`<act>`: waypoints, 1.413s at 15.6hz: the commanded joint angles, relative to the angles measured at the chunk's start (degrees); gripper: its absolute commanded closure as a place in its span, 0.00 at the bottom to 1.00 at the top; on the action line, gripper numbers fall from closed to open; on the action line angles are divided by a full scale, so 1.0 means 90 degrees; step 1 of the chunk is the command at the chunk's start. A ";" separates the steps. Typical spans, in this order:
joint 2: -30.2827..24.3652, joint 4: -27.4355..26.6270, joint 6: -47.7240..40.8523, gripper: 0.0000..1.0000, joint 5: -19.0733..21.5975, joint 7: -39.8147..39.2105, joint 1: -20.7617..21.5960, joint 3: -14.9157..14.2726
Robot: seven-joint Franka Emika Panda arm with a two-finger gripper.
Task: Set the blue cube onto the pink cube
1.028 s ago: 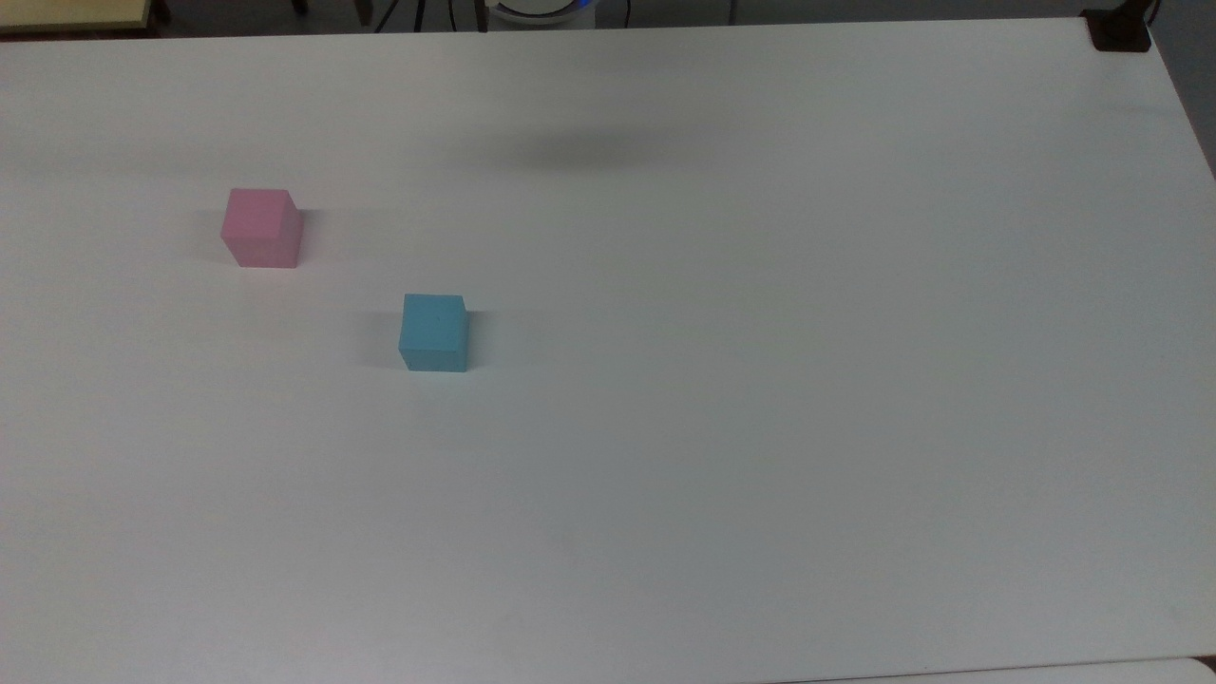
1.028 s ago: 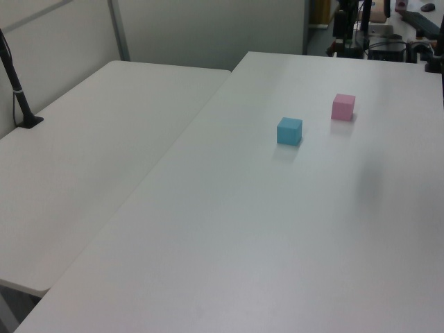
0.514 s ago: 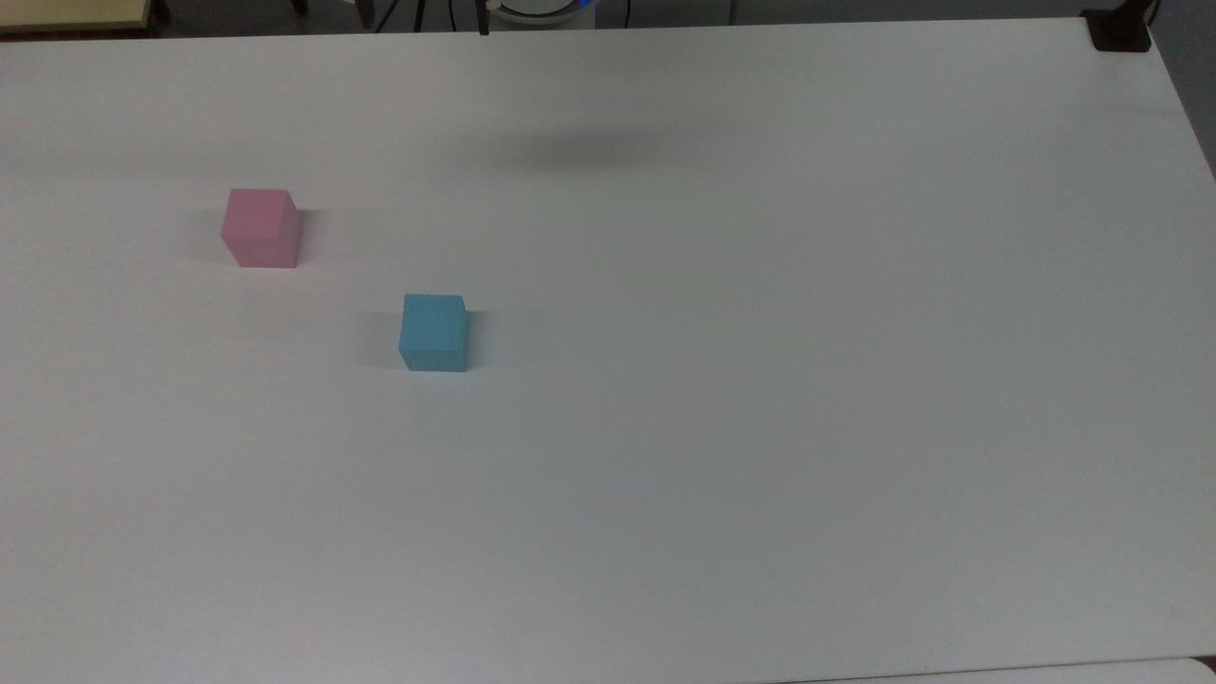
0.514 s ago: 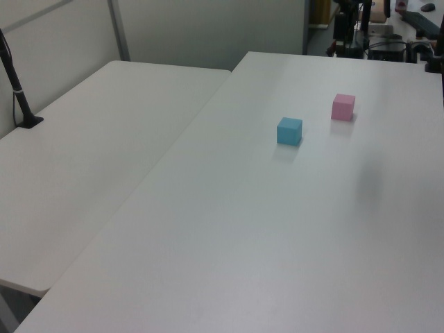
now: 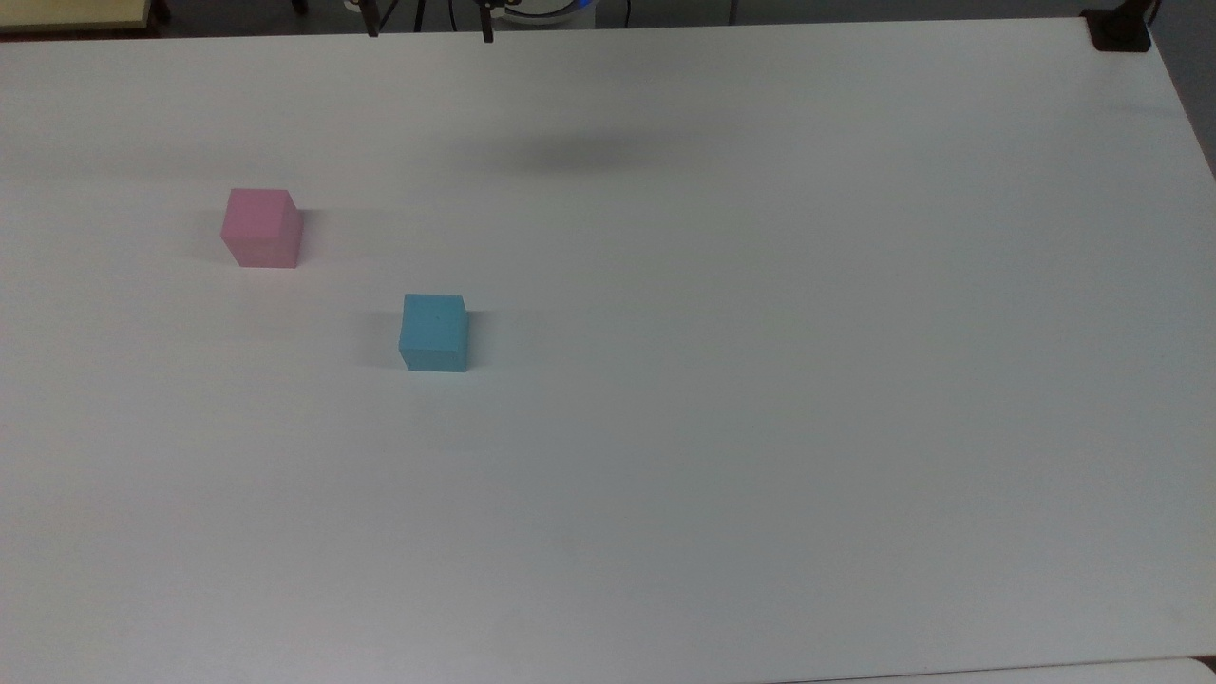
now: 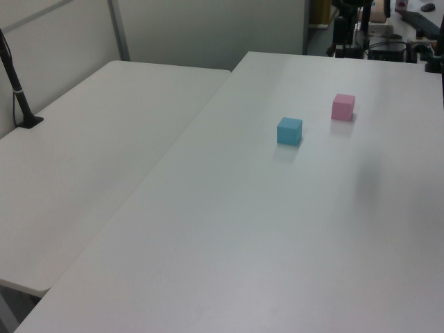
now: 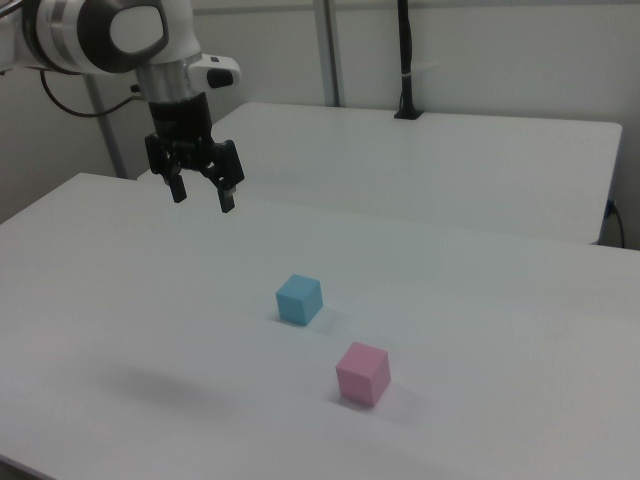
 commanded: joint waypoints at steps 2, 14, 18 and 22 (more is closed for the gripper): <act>-0.0020 0.0023 -0.0078 0.00 0.0058 -0.0084 -0.0010 -0.0001; -0.0039 0.0141 -0.0097 0.00 0.0459 0.0131 -0.0108 -0.0011; -0.0010 0.0102 -0.0039 0.00 0.0381 0.0043 -0.0176 -0.0011; 0.0194 0.0082 0.0010 0.00 0.0234 -0.0229 -0.0312 -0.0021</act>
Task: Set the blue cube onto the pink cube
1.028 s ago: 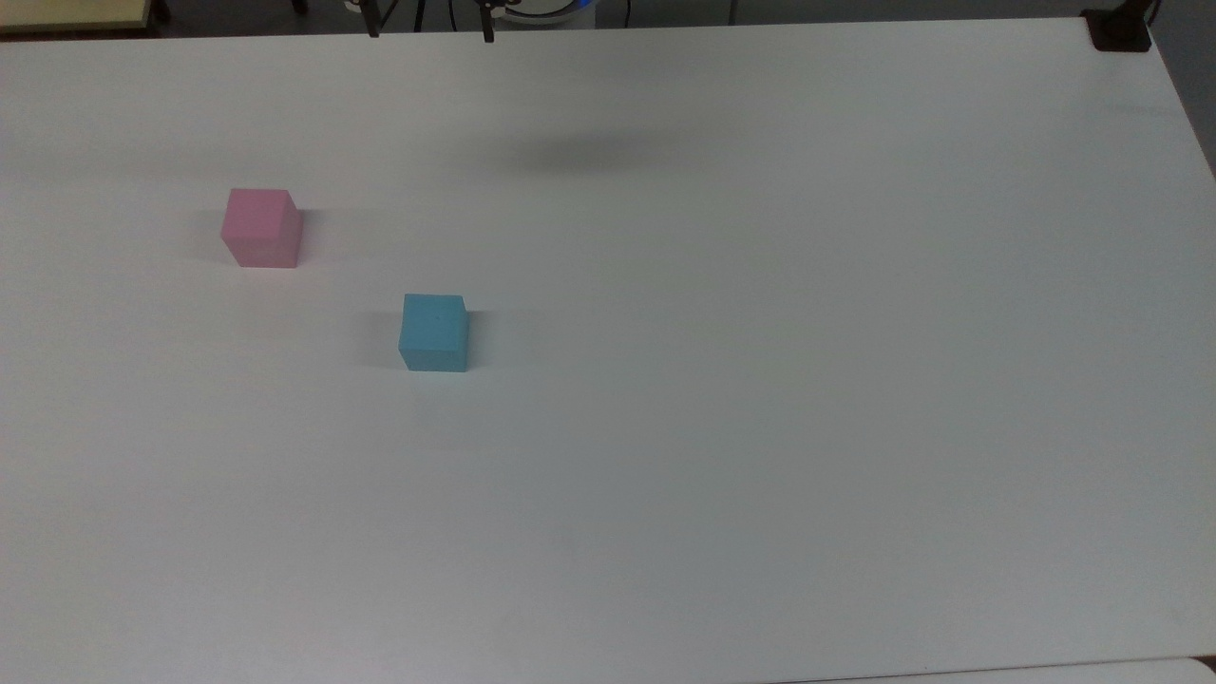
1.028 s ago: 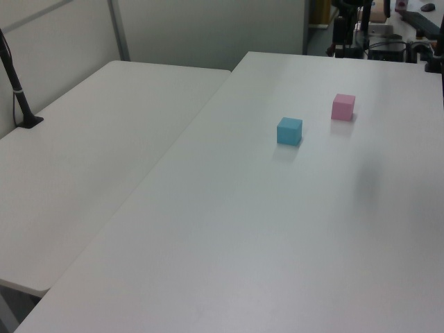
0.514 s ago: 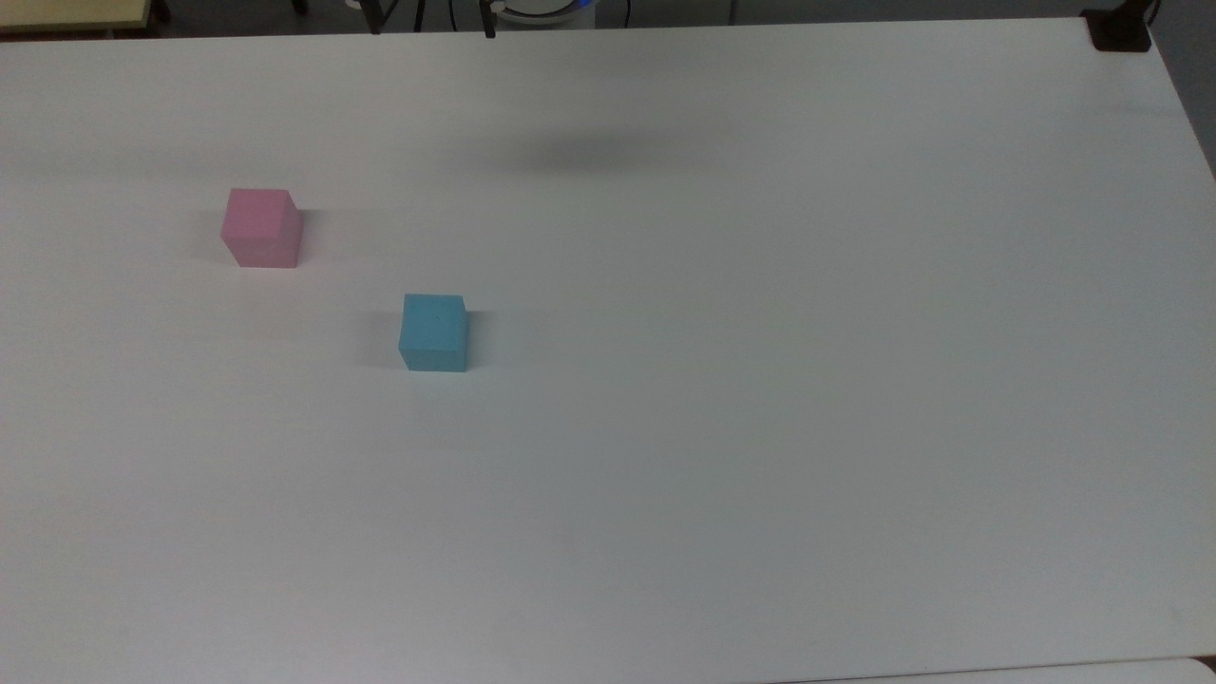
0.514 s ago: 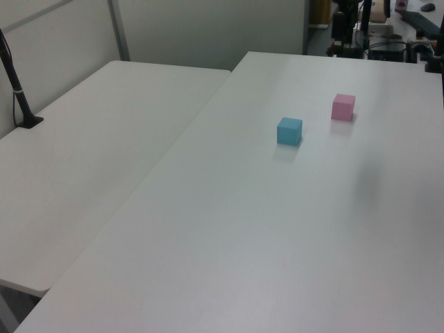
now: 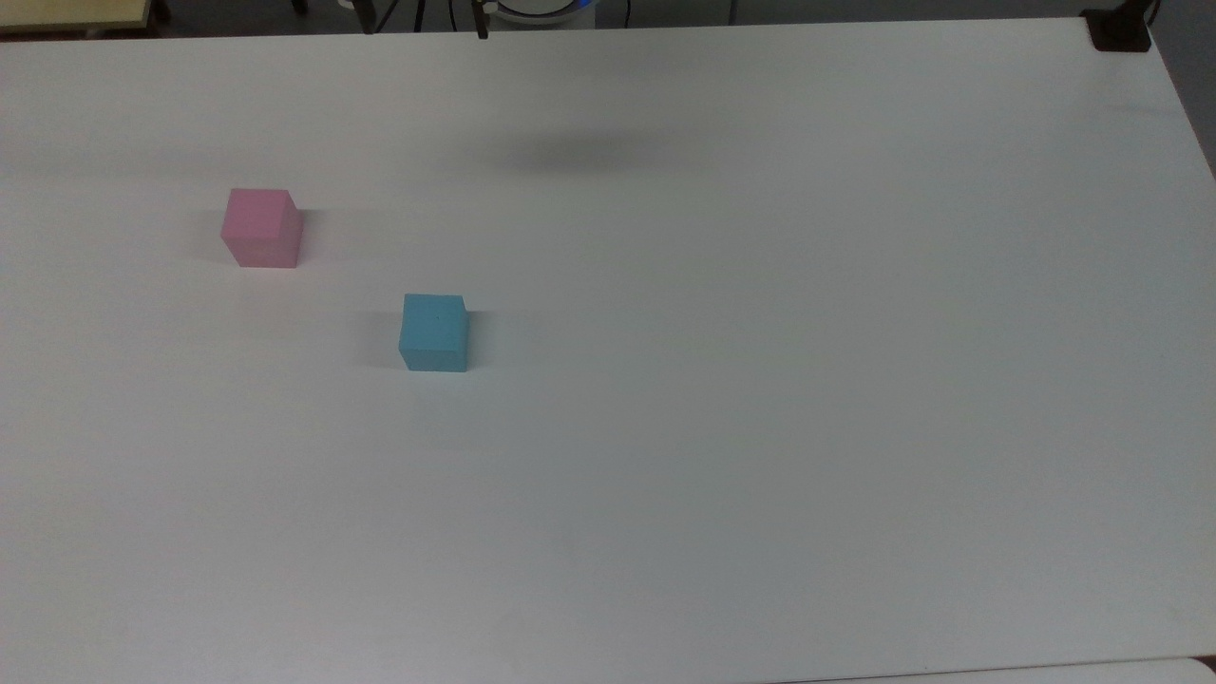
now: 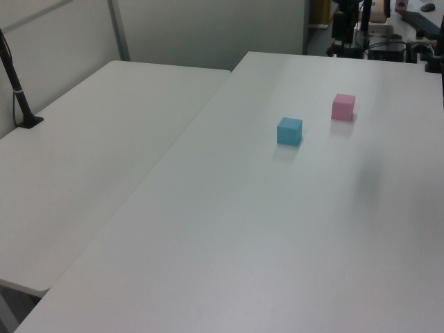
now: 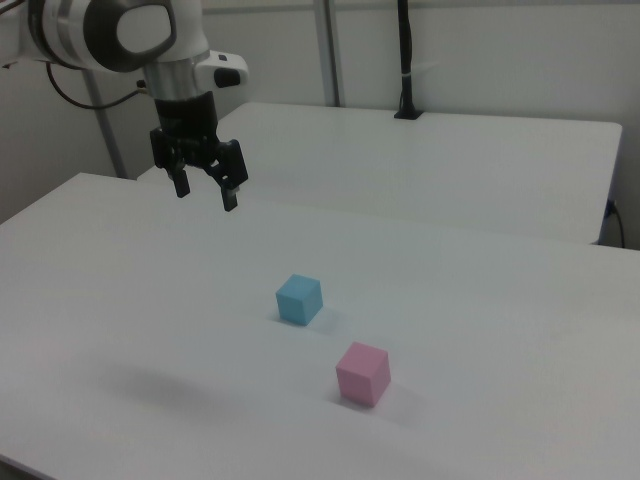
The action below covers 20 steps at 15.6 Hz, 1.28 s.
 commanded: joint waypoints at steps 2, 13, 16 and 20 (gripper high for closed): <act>0.0615 0.0002 0.0485 0.00 -0.0122 -0.0329 -0.0270 0.0001; 0.1934 -0.0222 0.2274 0.00 -0.0103 -0.0270 -0.0378 -0.0009; 0.2257 -0.0213 0.2655 0.00 -0.0103 -0.0270 -0.0417 -0.0009; 0.2608 -0.0213 0.3222 0.00 -0.0083 -0.0173 -0.0436 0.0001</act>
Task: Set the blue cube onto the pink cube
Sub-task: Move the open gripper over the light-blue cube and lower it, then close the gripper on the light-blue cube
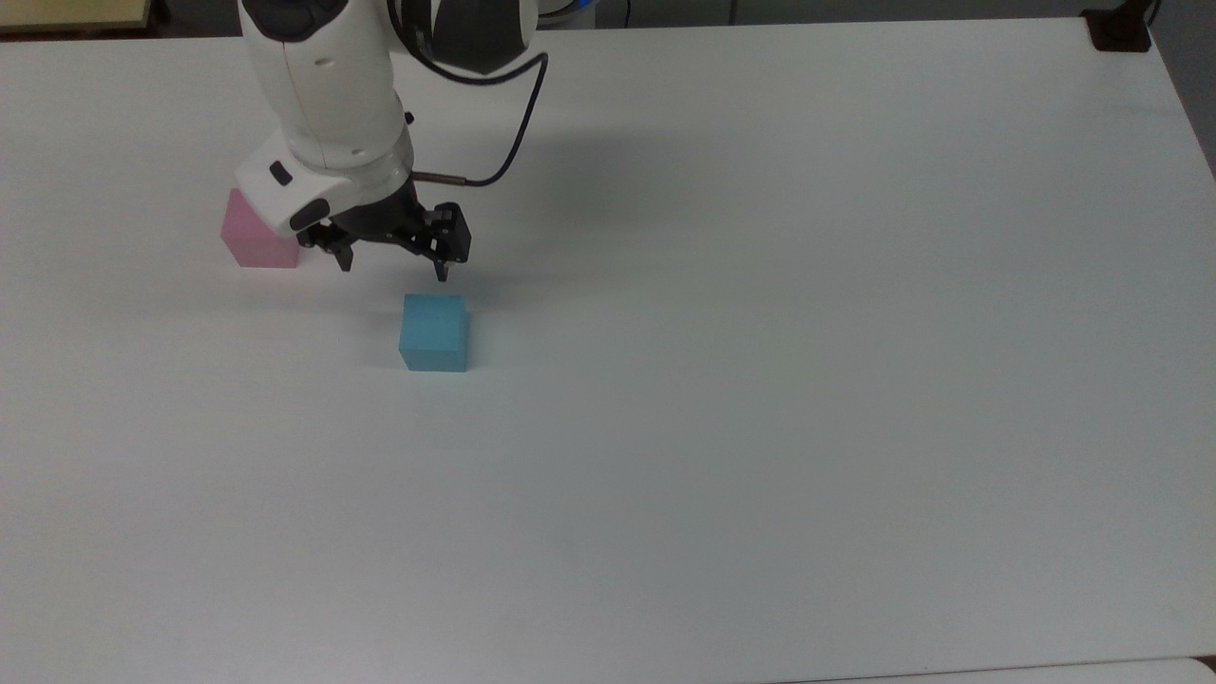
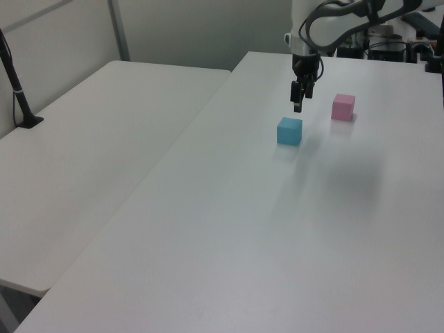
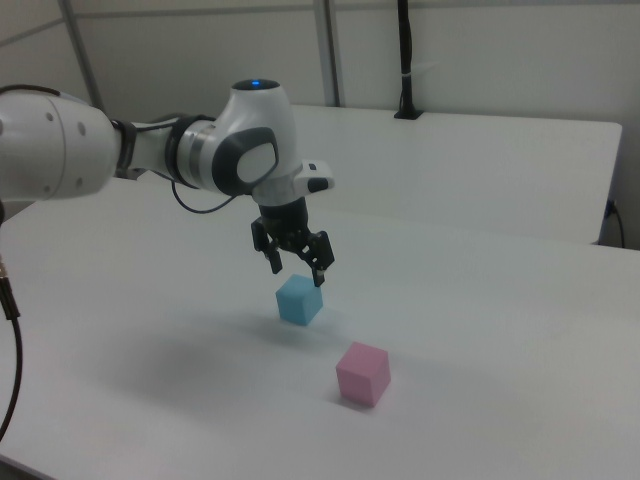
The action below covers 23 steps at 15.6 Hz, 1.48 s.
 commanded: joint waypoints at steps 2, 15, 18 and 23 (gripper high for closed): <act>0.0275 -0.0051 0.0549 0.00 -0.0054 0.0253 0.0021 0.0052; 0.0637 -0.0032 0.0950 0.00 -0.0161 0.0439 0.0001 0.0345; 0.0754 -0.0032 0.1028 0.03 -0.0396 0.0488 -0.0018 0.0345; 0.0463 0.0007 0.0912 0.56 -0.0357 0.0684 -0.0125 0.0355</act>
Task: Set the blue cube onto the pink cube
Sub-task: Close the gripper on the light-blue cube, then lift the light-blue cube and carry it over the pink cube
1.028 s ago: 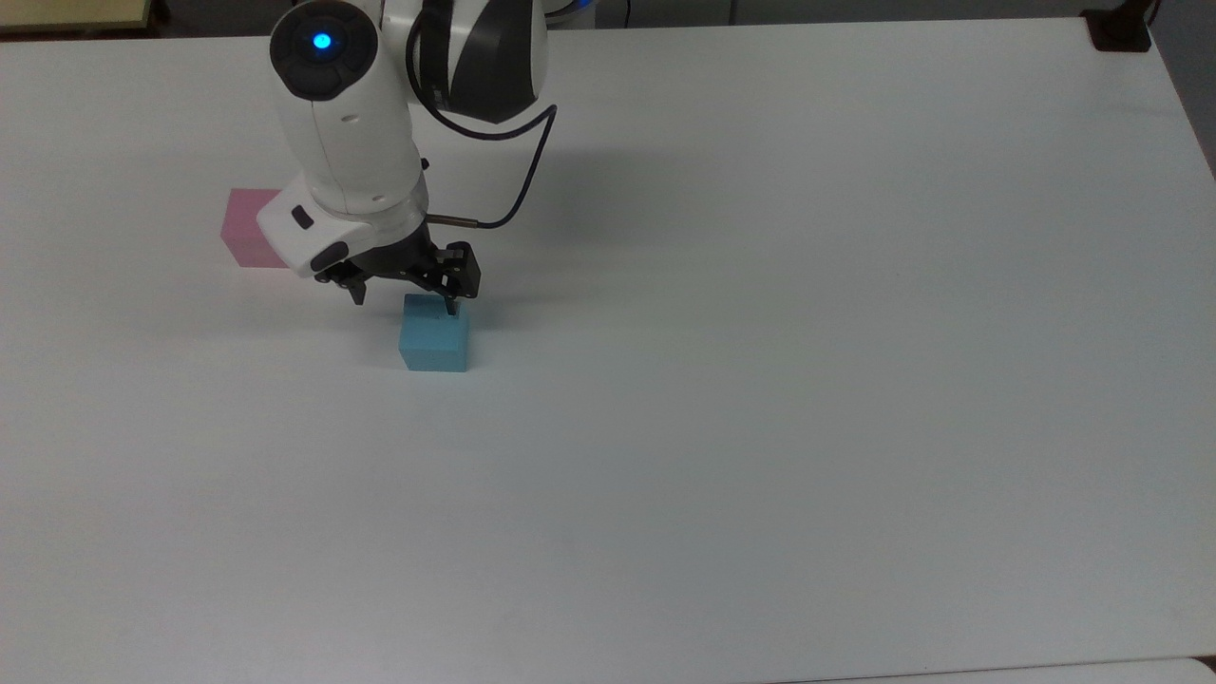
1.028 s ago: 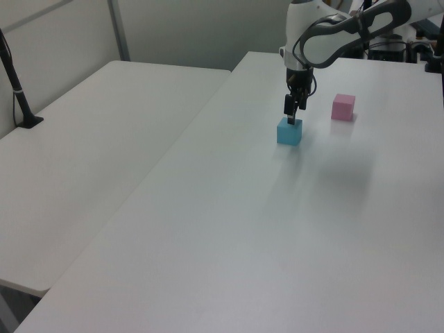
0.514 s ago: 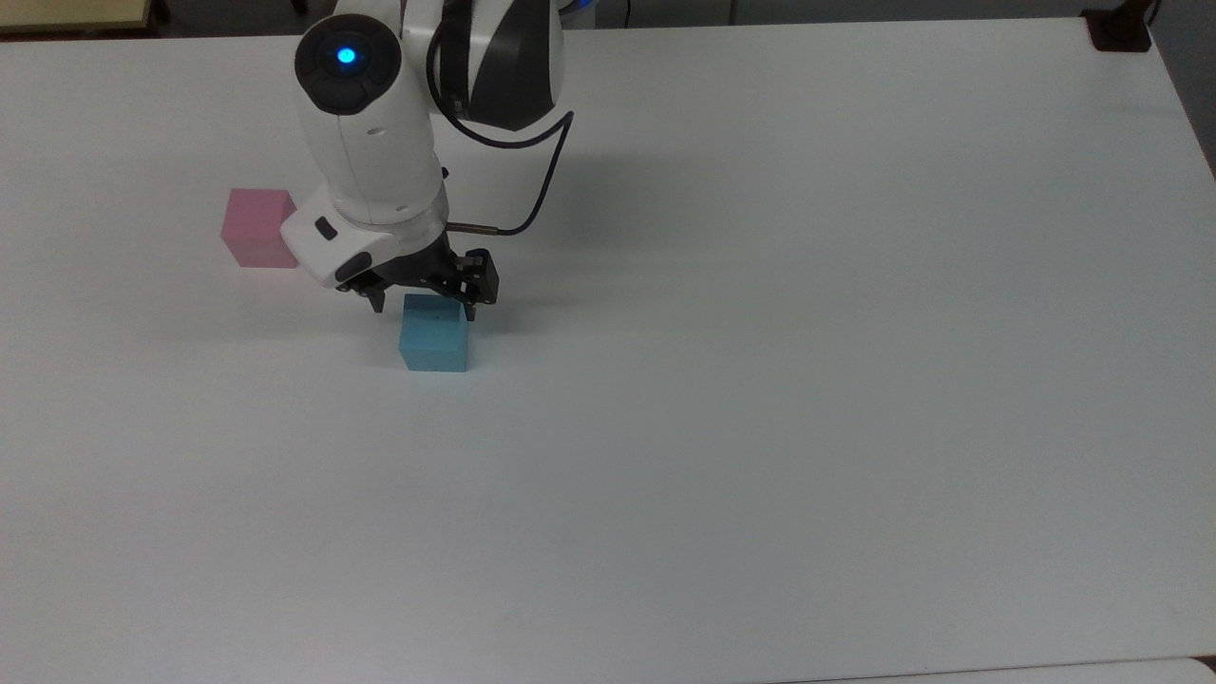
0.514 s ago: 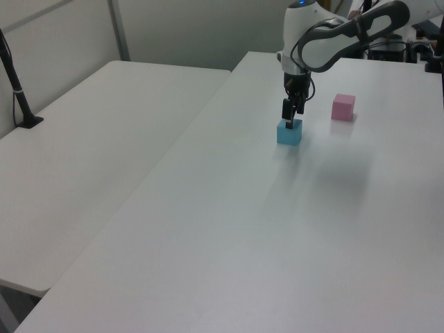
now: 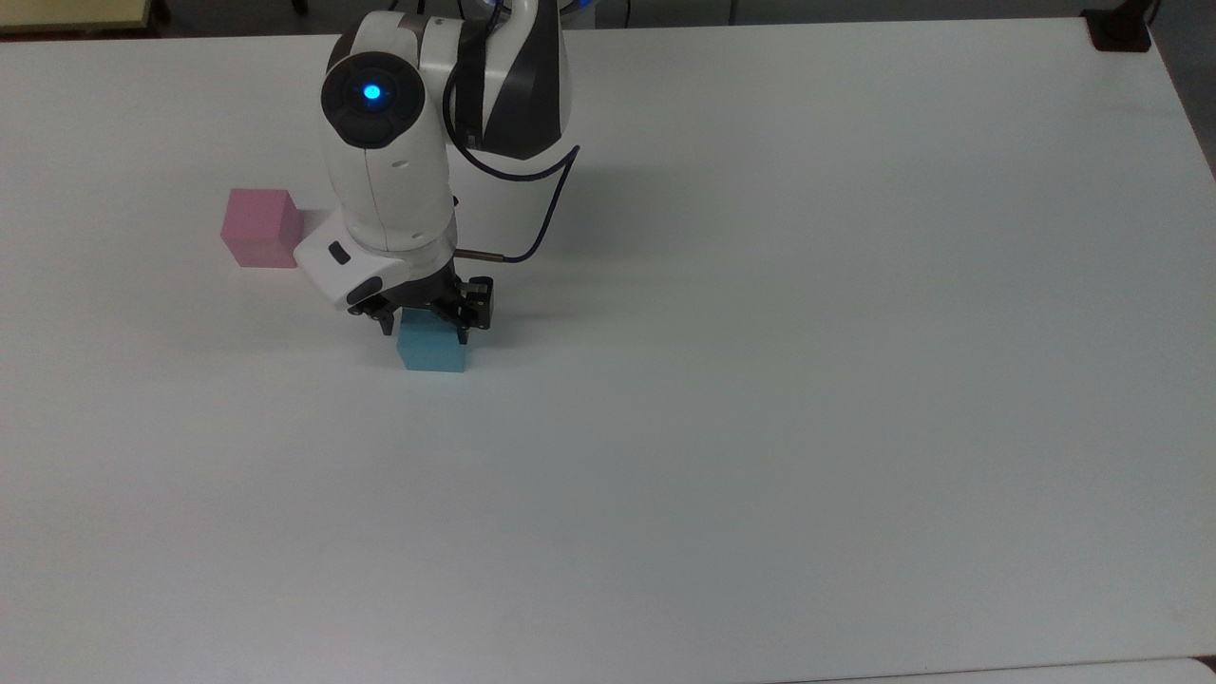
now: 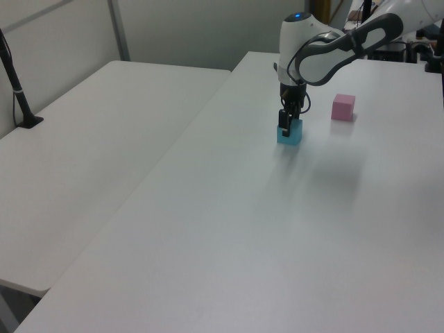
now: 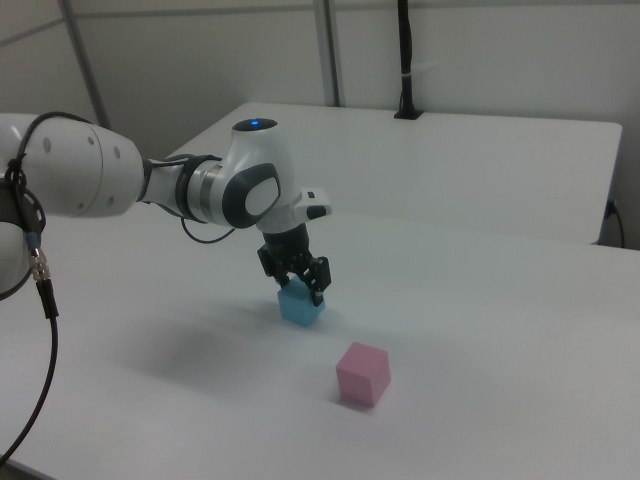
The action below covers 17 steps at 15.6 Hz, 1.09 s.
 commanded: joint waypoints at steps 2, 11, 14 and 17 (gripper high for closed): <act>-0.0709 -0.0006 -0.0625 0.56 -0.0070 0.0034 -0.0236 0.0054; -0.2077 -0.0054 -0.2307 0.56 0.0008 -0.1459 -0.1222 0.0015; -0.2293 -0.0318 -0.2260 0.56 0.0018 -0.1783 -0.1486 -0.0014; -0.2264 -0.0639 -0.1881 0.56 0.0018 -0.1793 -0.1672 -0.0034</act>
